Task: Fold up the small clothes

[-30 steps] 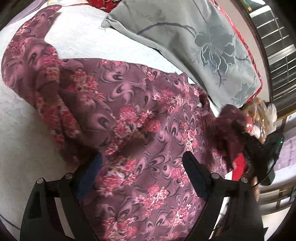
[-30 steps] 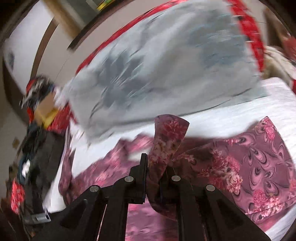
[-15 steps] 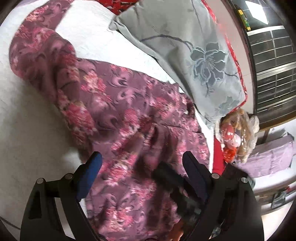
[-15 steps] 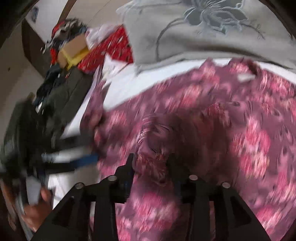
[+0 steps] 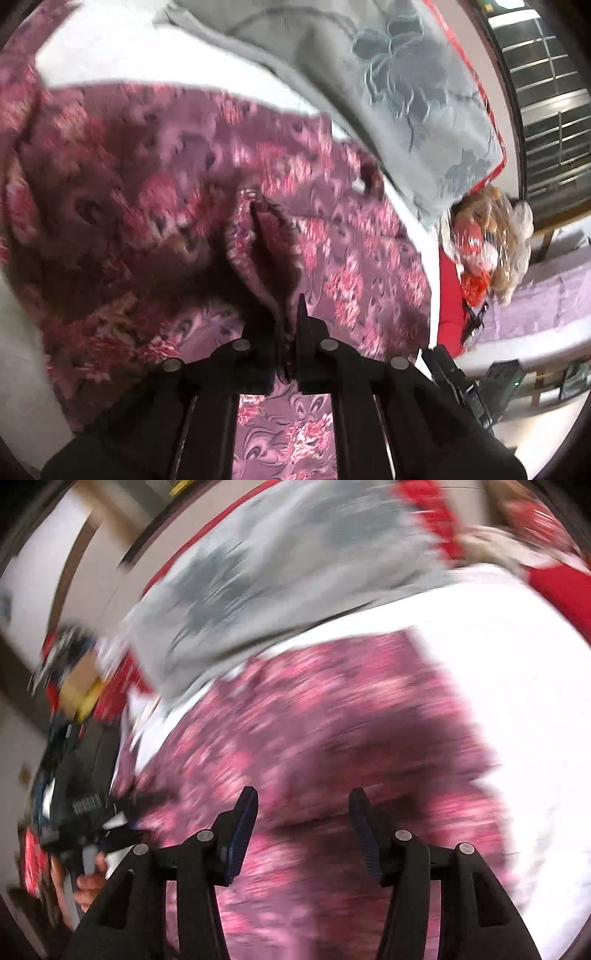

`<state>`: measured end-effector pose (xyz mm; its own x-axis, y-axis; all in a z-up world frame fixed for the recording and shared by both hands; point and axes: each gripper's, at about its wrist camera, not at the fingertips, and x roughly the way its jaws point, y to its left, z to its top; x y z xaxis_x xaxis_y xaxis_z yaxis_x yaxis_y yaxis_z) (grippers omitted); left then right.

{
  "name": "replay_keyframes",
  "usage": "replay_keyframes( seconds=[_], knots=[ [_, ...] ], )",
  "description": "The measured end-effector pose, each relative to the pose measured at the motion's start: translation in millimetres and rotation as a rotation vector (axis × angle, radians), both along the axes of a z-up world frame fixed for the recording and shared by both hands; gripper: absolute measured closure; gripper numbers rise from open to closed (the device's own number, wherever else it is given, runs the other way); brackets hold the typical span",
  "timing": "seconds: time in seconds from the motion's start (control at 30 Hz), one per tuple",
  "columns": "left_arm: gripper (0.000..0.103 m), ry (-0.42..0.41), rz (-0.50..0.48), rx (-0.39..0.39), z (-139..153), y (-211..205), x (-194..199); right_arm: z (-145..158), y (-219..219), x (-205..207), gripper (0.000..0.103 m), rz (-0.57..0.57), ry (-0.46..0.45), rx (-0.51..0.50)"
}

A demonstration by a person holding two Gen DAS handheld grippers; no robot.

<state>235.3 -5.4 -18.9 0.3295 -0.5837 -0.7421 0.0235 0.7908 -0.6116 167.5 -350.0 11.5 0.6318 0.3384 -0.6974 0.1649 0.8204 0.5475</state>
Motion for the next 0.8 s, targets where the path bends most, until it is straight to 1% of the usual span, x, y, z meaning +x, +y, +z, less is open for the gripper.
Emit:
replay_keyframes(
  seconds=[0.03, 0.1, 0.17, 0.2, 0.27, 0.3, 0.33, 0.37, 0.4, 0.43, 0.47, 0.53, 0.57, 0.63, 0.67, 0.7, 0.73, 0.77, 0.8],
  knots=[
    [0.098, -0.03, 0.014, 0.007, 7, 5, -2, -1, -22, -3, 0.048, -0.059, -0.005, 0.004],
    [0.098, -0.104, 0.056, 0.033, 26, 19, -8, -3, -51, -7, 0.047, -0.137, -0.009, 0.005],
    [0.098, -0.127, 0.082, 0.084, 33, 29, -10, -10, -80, -7, 0.045, -0.214, -0.006, 0.031],
    [0.098, -0.118, 0.085, 0.101, 32, 33, -9, -14, -88, -4, 0.044, -0.234, 0.002, 0.048],
    [0.098, -0.067, 0.076, 0.119, 20, 37, -5, -27, -97, 8, 0.044, -0.239, 0.024, 0.097],
    [0.098, -0.039, 0.079, 0.121, 14, 38, -4, -33, -96, 15, 0.044, -0.225, 0.035, 0.121],
    [0.098, -0.022, 0.079, 0.119, 9, 40, -4, -44, -92, 25, 0.045, -0.192, 0.065, 0.154],
    [0.098, -0.012, 0.078, 0.12, 4, 40, -5, -50, -88, 28, 0.049, -0.166, 0.076, 0.174],
    [0.098, -0.004, 0.082, 0.128, 1, 40, -5, -51, -82, 31, 0.057, -0.132, 0.067, 0.188],
    [0.097, 0.006, 0.081, 0.143, -4, 39, -5, -47, -72, 34, 0.087, -0.07, 0.034, 0.19],
    [0.097, 0.012, 0.075, 0.16, -8, 36, -6, -41, -65, 35, 0.098, -0.043, 0.014, 0.15],
    [0.091, 0.029, 0.069, 0.209, -17, 33, -5, -30, -58, 32, 0.098, -0.055, -0.035, 0.046],
    [0.091, 0.037, 0.064, 0.204, -21, 35, -6, -32, -59, 32, 0.098, -0.068, -0.024, 0.034],
    [0.089, 0.05, 0.08, 0.163, -17, 42, -9, -48, -57, 39, 0.098, -0.068, 0.074, -0.028],
    [0.089, 0.049, 0.091, 0.14, -11, 48, -13, -50, -56, 40, 0.097, -0.059, 0.087, -0.036],
    [0.089, 0.026, 0.1, 0.117, -3, 54, -19, -46, -54, 37, 0.096, -0.061, 0.08, -0.049],
    [0.088, -0.002, 0.101, 0.104, 5, 57, -23, -38, -51, 34, 0.09, -0.073, 0.07, -0.072],
    [0.086, -0.033, 0.1, 0.104, 14, 57, -26, -31, -48, 31, 0.091, -0.084, 0.055, -0.089],
    [0.079, -0.049, 0.097, 0.112, 19, 55, -26, -23, -45, 31, 0.09, -0.088, 0.024, -0.098]
  ],
)
